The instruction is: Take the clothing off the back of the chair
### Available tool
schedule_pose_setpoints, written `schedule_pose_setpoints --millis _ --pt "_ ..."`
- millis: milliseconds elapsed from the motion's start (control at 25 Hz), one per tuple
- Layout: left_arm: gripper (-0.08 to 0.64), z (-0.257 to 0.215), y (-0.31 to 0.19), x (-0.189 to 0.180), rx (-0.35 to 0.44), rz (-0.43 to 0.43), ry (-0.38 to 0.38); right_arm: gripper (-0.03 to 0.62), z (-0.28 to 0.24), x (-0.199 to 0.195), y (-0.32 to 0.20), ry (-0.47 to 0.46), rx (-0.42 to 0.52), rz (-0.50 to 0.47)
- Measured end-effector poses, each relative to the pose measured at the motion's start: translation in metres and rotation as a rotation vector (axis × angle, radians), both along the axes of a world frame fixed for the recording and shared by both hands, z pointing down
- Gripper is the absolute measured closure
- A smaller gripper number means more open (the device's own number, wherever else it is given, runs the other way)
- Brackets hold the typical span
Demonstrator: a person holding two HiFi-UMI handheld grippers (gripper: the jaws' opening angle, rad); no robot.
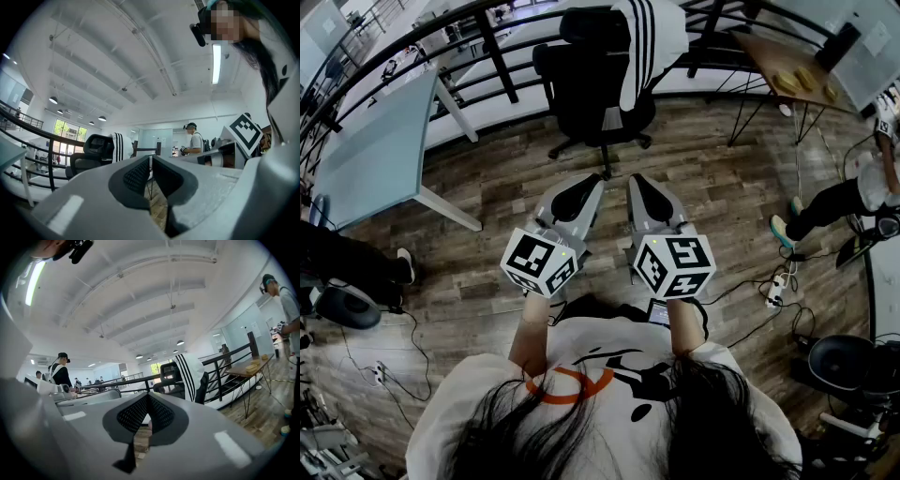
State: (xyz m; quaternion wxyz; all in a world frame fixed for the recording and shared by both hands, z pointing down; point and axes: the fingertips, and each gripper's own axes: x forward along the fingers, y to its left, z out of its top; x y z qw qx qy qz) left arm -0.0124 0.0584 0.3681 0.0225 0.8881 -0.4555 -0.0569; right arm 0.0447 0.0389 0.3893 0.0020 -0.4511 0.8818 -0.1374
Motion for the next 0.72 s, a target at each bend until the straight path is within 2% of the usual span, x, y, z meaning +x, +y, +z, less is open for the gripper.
schedule_pose_setpoints --millis 720 --pt "0.559 0.01 0.007 -0.06 -0.002 0.037 0.012 0.572 0.014 -0.06 0.008 0.023 0.002 0.03"
